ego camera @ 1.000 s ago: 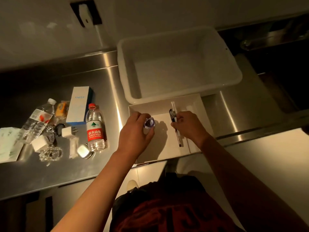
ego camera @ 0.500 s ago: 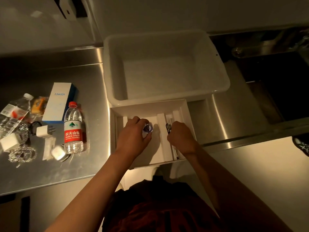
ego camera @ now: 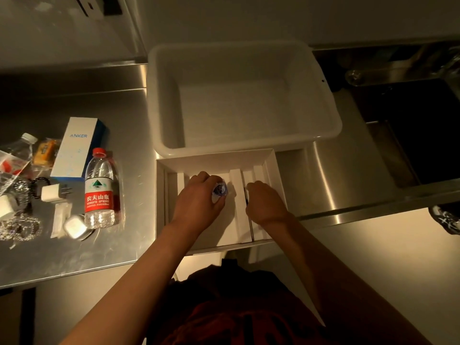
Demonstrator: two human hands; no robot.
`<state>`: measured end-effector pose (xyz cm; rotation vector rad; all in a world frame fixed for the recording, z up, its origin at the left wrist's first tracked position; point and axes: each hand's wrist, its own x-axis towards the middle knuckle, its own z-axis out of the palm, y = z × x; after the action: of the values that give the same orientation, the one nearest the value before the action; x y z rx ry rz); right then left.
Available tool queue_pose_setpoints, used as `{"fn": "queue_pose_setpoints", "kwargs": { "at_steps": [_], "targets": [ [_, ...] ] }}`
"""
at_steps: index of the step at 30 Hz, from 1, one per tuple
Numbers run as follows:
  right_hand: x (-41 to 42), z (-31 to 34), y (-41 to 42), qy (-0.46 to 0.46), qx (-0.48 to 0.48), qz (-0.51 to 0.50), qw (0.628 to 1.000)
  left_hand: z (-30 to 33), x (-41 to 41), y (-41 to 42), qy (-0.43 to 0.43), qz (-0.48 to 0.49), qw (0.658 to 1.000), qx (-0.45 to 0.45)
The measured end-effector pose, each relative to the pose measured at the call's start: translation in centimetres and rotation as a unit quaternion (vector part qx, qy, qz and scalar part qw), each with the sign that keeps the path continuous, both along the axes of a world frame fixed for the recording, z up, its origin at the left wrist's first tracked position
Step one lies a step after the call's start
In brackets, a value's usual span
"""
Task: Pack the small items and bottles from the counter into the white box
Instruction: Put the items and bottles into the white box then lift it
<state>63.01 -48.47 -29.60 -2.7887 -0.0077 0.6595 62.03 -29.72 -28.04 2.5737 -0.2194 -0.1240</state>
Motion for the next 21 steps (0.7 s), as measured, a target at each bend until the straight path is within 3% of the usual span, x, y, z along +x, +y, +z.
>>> {"fn": "queue_pose_setpoints", "kwargs": {
  "at_steps": [15,21],
  "targets": [
    [1.4,0.8,0.4,0.087,-0.009,0.049,0.995,-1.7,2.8,-2.3,0.019,-0.018,1.0,-0.003],
    [0.9,2.8,0.0,0.112,0.0,0.037,0.993,-1.9,4.3,-3.5,0.007,-0.099,0.993,0.056]
  ]
}}
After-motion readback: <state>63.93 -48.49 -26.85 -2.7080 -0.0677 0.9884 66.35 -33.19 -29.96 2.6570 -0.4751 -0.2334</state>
